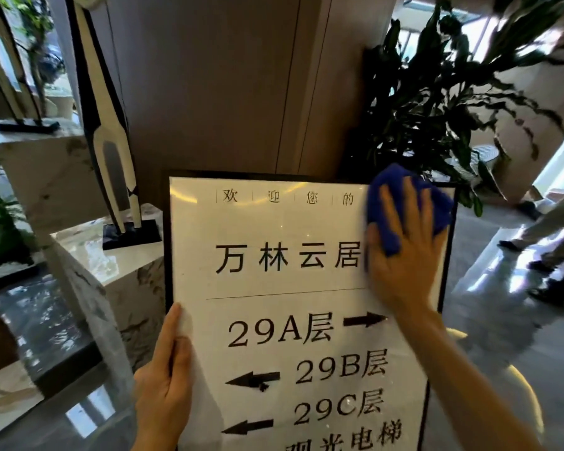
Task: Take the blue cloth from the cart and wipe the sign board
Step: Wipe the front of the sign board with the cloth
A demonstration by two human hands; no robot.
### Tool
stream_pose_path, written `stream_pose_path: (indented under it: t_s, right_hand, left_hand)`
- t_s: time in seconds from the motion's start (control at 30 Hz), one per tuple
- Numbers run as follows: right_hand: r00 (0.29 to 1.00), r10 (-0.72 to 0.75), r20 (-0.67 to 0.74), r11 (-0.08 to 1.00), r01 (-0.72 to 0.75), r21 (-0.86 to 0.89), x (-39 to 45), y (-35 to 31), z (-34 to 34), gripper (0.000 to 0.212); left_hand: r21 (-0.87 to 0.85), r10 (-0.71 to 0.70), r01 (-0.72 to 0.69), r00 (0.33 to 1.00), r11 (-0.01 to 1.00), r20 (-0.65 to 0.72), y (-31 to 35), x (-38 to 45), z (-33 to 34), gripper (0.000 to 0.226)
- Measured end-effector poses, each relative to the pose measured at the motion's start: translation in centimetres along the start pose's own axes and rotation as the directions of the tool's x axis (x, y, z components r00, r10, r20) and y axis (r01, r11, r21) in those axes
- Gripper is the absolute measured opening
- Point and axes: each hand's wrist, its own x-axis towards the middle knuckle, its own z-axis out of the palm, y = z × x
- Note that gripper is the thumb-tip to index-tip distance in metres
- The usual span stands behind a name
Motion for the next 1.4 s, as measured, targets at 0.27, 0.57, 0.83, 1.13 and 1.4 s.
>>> stream_pose_path:
  t_s: [0.27,0.57,0.83,1.13,1.4]
  right_hand:
    - [0.997,0.062,-0.039,0.998,-0.061,0.033,-1.4,-1.3,0.9,0.059]
    - [0.86,-0.485,0.158,0.875,0.474,0.101,-11.0,-17.4,5.1,0.076]
    - [0.679,-0.682,0.272,0.72,0.688,0.09,-14.2,-11.8,4.4,0.079]
    - [0.99,-0.101,0.098,0.995,0.102,-0.01,-6.8,2.5,0.0,0.058]
    - [0.999,-0.036,0.004,0.999,0.036,0.012,-9.4,-4.2,3.1,0.056]
  left_hand:
    - [-0.013,0.089,-0.089,0.996,0.996,0.013,-0.4,-0.2,-0.1,0.051]
    - [-0.11,0.117,-0.107,0.99,0.988,0.081,-0.8,-0.5,0.0,0.055]
    - [-0.186,0.147,-0.124,0.982,0.975,0.119,-1.4,-0.9,0.0,0.056]
    - [-0.105,0.148,-0.133,0.978,0.985,0.147,-1.7,-1.3,0.0,0.053]
    - [-0.111,0.137,-0.126,0.985,0.986,0.103,-2.9,-2.1,0.4,0.054]
